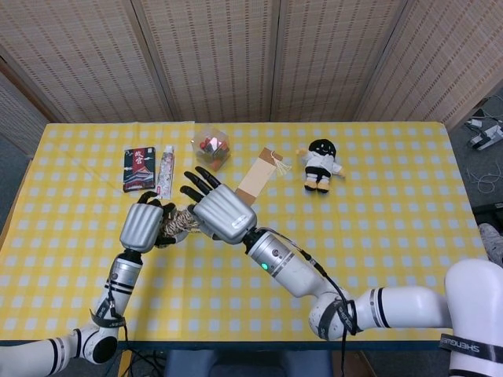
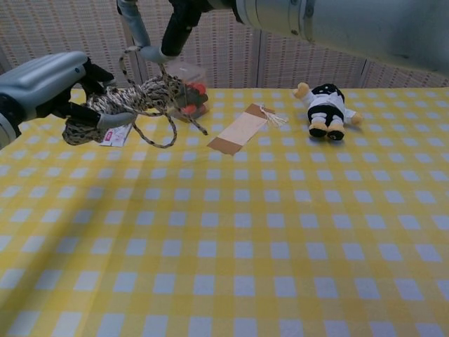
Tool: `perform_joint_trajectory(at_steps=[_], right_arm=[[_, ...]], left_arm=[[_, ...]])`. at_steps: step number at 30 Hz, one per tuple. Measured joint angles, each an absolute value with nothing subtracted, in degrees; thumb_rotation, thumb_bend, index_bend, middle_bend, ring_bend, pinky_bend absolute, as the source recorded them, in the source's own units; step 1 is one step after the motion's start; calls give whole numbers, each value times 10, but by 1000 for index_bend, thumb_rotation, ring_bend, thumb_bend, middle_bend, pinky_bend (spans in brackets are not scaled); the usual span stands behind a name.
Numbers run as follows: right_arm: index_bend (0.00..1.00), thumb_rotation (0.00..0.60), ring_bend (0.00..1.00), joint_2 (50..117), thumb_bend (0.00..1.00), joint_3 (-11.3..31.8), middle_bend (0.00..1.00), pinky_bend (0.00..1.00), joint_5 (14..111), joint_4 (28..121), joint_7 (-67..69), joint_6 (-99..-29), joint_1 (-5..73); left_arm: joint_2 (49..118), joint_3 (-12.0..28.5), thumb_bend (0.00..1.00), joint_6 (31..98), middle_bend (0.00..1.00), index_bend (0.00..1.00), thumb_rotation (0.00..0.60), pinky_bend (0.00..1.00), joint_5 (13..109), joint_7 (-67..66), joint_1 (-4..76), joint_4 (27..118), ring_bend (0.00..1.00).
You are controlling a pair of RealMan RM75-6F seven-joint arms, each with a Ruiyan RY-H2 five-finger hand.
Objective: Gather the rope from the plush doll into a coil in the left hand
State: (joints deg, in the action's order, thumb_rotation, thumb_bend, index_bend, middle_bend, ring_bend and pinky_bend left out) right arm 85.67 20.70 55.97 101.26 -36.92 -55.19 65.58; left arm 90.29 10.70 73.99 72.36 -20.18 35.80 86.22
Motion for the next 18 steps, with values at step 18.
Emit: perform_joint_trajectory(at_steps=[18], right_arm=[[634, 600, 0, 879, 448, 206, 207, 0, 496, 935, -356, -553, 685]], left_arm=[[908, 79, 229, 745, 747, 738, 380, 229, 813, -130, 348, 923, 533]])
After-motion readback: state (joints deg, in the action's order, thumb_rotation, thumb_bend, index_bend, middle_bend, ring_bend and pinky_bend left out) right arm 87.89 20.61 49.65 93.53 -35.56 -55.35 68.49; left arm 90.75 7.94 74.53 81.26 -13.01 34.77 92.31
